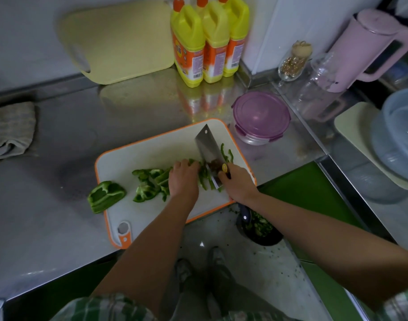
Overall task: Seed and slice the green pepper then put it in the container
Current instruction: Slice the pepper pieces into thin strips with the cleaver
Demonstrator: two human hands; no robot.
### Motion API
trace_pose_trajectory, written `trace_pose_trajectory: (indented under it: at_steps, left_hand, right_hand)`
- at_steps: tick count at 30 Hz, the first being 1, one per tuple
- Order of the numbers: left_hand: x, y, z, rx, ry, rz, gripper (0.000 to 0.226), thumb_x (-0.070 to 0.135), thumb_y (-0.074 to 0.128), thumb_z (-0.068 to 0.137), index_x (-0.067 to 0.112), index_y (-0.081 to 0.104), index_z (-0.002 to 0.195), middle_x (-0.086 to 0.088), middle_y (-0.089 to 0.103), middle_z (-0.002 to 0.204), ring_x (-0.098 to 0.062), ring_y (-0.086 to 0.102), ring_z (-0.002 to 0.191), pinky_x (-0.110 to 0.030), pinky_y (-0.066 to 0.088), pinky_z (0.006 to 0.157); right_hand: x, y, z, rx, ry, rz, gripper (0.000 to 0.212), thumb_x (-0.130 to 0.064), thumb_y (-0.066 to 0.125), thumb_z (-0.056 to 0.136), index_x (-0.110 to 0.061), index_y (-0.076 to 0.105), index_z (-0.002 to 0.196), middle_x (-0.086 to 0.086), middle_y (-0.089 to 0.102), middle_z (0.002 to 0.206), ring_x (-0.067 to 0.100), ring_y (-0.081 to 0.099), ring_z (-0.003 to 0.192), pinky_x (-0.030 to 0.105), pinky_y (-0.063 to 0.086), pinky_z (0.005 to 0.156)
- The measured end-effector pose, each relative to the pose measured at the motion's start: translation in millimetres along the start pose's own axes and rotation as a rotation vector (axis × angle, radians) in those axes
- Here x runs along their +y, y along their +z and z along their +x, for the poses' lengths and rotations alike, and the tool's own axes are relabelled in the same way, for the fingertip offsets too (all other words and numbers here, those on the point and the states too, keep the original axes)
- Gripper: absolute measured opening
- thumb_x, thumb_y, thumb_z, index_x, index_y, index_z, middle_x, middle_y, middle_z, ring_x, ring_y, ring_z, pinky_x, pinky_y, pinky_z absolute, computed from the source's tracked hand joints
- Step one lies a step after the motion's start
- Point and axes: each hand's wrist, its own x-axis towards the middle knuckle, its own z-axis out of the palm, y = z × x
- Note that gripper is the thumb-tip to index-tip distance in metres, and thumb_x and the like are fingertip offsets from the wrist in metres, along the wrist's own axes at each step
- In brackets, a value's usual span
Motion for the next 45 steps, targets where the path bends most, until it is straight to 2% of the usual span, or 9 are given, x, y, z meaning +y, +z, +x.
trace_pose_trajectory:
  at_steps: [4,12,16,21,27,31,35,38,45]
  left_hand:
    - [-1.6,-1.0,3.8,0.048,-0.023,-0.002,0.037,-0.001,0.048,0.088,0.017,0.057,0.120,-0.010,0.057,0.117,-0.029,0.048,0.112,-0.035,0.043,0.082]
    - [-15.2,-1.7,5.7,0.055,-0.092,-0.170,0.022,0.015,0.057,0.088,0.016,0.068,0.107,-0.006,0.061,0.112,-0.026,0.050,0.111,-0.036,0.046,0.082]
    - [-18.9,-2.1,1.2,0.017,-0.055,-0.053,0.027,0.016,0.060,0.088,0.020,0.060,0.115,-0.008,0.054,0.115,-0.027,0.046,0.112,-0.033,0.044,0.079]
    - [-22.1,3.5,2.5,0.065,-0.110,-0.007,0.022,0.017,0.050,0.097,0.016,0.063,0.114,-0.009,0.060,0.112,-0.027,0.049,0.110,-0.034,0.044,0.081]
    - [-20.1,4.4,8.6,0.075,-0.187,-0.033,0.030,0.035,0.060,0.092,0.012,0.052,0.110,-0.007,0.061,0.110,-0.025,0.051,0.109,-0.035,0.044,0.086]
    - [-19.6,5.8,14.7,0.076,-0.232,0.021,0.019,0.026,0.056,0.095,0.012,0.064,0.106,-0.007,0.065,0.104,-0.025,0.053,0.106,-0.034,0.045,0.081]
    - [-23.3,-2.6,15.4,0.134,-0.247,-0.079,0.020,0.025,0.053,0.094,0.009,0.066,0.099,-0.010,0.066,0.098,-0.027,0.053,0.103,-0.035,0.042,0.070]
    - [-30.5,-13.1,13.7,0.234,-0.292,-0.206,0.020,0.024,0.054,0.091,0.006,0.062,0.096,-0.014,0.064,0.096,-0.031,0.051,0.102,-0.041,0.046,0.073]
    - [-72.2,-24.6,-8.9,0.327,-0.425,-0.202,0.018,0.022,0.059,0.088,0.006,0.061,0.096,-0.015,0.061,0.094,-0.032,0.051,0.098,-0.041,0.047,0.074]
  right_hand:
    - [4.1,-0.7,1.6,-0.022,-0.010,-0.042,0.021,-0.020,0.047,0.097,-0.011,0.048,0.078,-0.001,0.046,0.063,0.010,0.044,0.054,0.023,0.026,0.046]
    - [-5.6,0.8,5.3,-0.026,-0.030,0.005,0.019,-0.019,0.047,0.097,-0.008,0.052,0.082,0.006,0.053,0.066,0.023,0.054,0.053,0.029,0.043,0.042]
    - [-15.2,7.4,6.2,-0.057,-0.073,-0.036,0.021,-0.020,0.044,0.097,-0.013,0.048,0.078,0.006,0.054,0.068,0.026,0.053,0.057,0.042,0.053,0.057]
    - [-12.4,14.1,4.4,-0.076,-0.084,-0.066,0.021,-0.018,0.046,0.096,-0.014,0.046,0.075,-0.001,0.048,0.063,0.023,0.050,0.058,0.031,0.040,0.055]
    - [-6.9,15.2,2.3,-0.068,-0.086,-0.118,0.021,-0.022,0.045,0.097,-0.010,0.051,0.080,0.002,0.051,0.067,0.021,0.051,0.065,0.028,0.029,0.050]
    - [-8.8,19.0,0.3,-0.044,-0.101,-0.118,0.023,-0.022,0.045,0.097,-0.005,0.053,0.083,0.012,0.058,0.074,0.027,0.056,0.069,0.031,0.033,0.055]
    - [-11.8,18.2,2.9,-0.027,-0.087,-0.110,0.023,-0.022,0.045,0.097,-0.006,0.051,0.082,0.013,0.060,0.075,0.028,0.057,0.069,0.034,0.038,0.058]
    - [-21.2,18.1,3.4,-0.049,-0.092,-0.077,0.023,-0.021,0.044,0.098,-0.005,0.048,0.082,0.013,0.057,0.070,0.027,0.055,0.059,0.040,0.045,0.056]
    - [-38.4,36.5,0.7,-0.195,-0.135,-0.121,0.015,-0.021,0.043,0.098,-0.011,0.048,0.088,0.001,0.050,0.065,0.016,0.048,0.050,0.026,0.039,0.047]
